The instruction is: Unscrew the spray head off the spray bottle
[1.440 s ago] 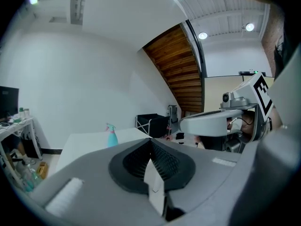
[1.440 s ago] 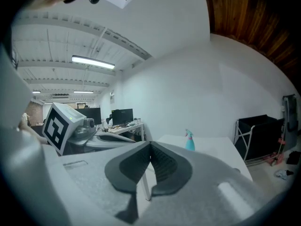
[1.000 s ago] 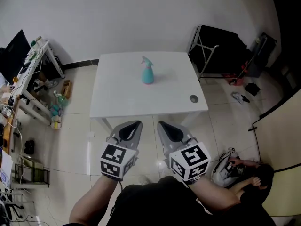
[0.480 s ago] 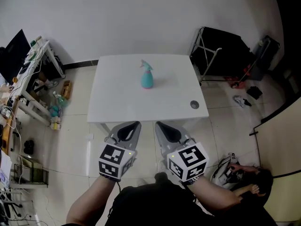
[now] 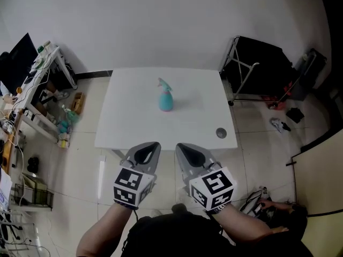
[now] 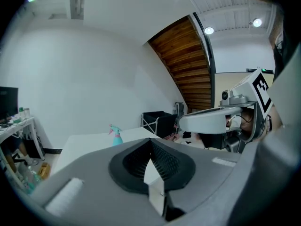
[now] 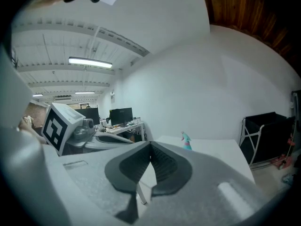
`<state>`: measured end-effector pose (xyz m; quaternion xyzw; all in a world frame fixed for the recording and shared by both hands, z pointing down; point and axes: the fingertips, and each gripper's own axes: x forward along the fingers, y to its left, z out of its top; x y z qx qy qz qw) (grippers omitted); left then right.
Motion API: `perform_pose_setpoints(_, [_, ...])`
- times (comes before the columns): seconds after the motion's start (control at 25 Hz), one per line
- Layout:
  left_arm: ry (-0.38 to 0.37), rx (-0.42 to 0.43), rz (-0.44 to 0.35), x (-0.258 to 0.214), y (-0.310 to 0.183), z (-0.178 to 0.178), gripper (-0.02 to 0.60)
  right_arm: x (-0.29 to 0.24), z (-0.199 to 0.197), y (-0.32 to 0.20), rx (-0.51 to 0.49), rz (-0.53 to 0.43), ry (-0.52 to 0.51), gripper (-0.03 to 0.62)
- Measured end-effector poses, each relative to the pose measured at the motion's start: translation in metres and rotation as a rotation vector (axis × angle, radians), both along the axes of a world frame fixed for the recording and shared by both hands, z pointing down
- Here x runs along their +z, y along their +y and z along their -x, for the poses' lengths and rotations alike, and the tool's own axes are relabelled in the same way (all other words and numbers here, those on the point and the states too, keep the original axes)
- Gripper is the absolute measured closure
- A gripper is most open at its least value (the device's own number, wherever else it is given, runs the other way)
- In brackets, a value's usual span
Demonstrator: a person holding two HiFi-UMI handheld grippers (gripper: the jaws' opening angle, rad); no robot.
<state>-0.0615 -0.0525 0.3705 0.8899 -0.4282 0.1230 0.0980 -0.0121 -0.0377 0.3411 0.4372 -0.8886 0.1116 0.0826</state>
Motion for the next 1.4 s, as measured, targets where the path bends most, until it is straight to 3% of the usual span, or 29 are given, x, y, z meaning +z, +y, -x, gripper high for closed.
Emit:
perform_pose_setpoints(0.72, [-0.031,-0.079,0.037,0.018,-0.053,-0.040,0.569,0.014,-0.035,-0.049,-0.095,0.028,-0.008,0.603])
perform_pose_setpoints(1.4, [-0.035,-0.157,0.059,0.023,-0.072,-0.044,0.569,0.019,-0.038,-0.070,-0.180,0.027,0.013,0.603])
